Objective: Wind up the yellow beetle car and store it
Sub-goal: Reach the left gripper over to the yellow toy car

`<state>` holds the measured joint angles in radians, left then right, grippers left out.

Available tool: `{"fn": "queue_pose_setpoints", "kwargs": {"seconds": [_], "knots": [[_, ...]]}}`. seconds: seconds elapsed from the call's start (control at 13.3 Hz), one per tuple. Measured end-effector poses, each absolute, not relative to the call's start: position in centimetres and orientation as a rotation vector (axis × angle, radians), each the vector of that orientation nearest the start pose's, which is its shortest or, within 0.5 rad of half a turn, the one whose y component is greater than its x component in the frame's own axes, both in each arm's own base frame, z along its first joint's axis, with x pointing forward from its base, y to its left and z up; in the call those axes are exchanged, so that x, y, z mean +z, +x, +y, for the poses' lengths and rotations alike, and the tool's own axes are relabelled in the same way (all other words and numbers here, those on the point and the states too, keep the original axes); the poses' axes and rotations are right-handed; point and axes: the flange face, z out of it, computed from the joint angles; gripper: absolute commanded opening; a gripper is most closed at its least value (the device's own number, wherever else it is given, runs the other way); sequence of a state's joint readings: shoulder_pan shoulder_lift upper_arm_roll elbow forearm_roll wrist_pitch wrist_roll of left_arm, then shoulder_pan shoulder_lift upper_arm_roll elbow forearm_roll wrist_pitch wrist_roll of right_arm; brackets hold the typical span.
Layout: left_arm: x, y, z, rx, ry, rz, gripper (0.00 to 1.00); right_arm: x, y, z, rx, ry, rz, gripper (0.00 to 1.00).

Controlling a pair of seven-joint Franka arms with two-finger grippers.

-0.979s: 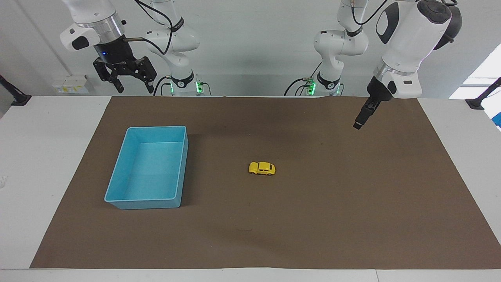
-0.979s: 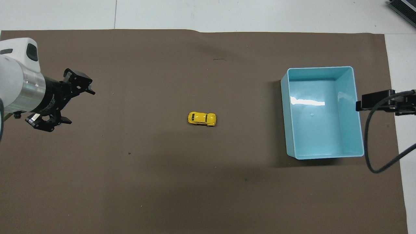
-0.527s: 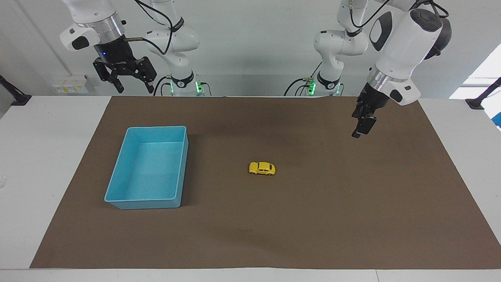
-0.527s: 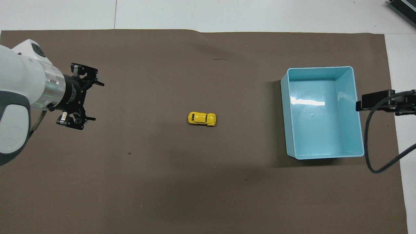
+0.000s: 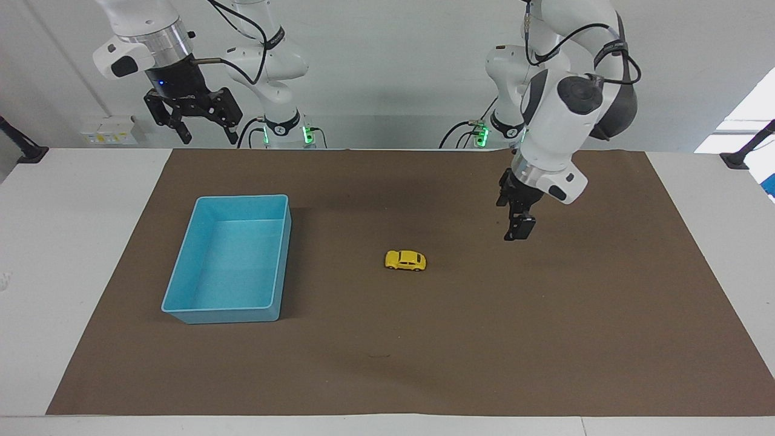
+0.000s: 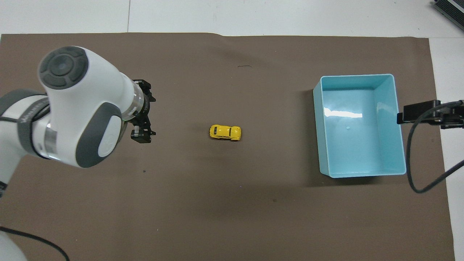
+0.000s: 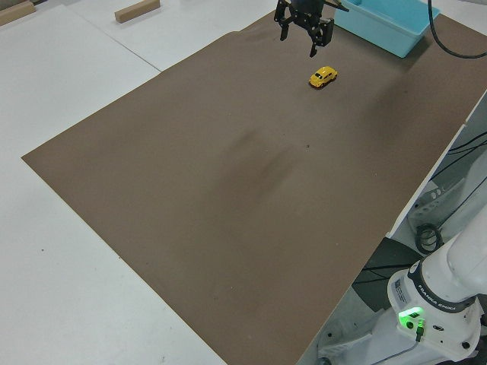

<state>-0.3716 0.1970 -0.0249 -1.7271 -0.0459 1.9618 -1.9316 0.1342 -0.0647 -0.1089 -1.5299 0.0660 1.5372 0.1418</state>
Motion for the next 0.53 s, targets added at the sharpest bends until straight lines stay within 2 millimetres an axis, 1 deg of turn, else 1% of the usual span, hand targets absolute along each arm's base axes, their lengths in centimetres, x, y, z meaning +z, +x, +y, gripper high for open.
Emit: {"fn": "queue_pose_setpoints", "kwargs": {"seconds": [0.15, 0.3, 0.38, 0.53], "knots": [[43.5, 57.6, -27.7, 0.041, -2.253, -2.255, 1.0, 67.6, 53.0, 1.8, -0.1, -3.057, 0.171, 1.0], [41.3, 57.8, -30.2, 0.046, -2.24, -2.259, 1.0, 67.6, 53.0, 1.8, -0.1, -3.057, 0.171, 1.0], [40.6, 57.8, -31.6, 0.043, -2.253, -2.257, 1.0, 67.6, 53.0, 1.8, -0.1, -3.057, 0.171, 1.0], [39.9, 56.9, -34.4, 0.04, -2.276, -2.257, 1.0, 67.6, 53.0, 1.8, -0.1, -3.057, 0.171, 1.0]]}}
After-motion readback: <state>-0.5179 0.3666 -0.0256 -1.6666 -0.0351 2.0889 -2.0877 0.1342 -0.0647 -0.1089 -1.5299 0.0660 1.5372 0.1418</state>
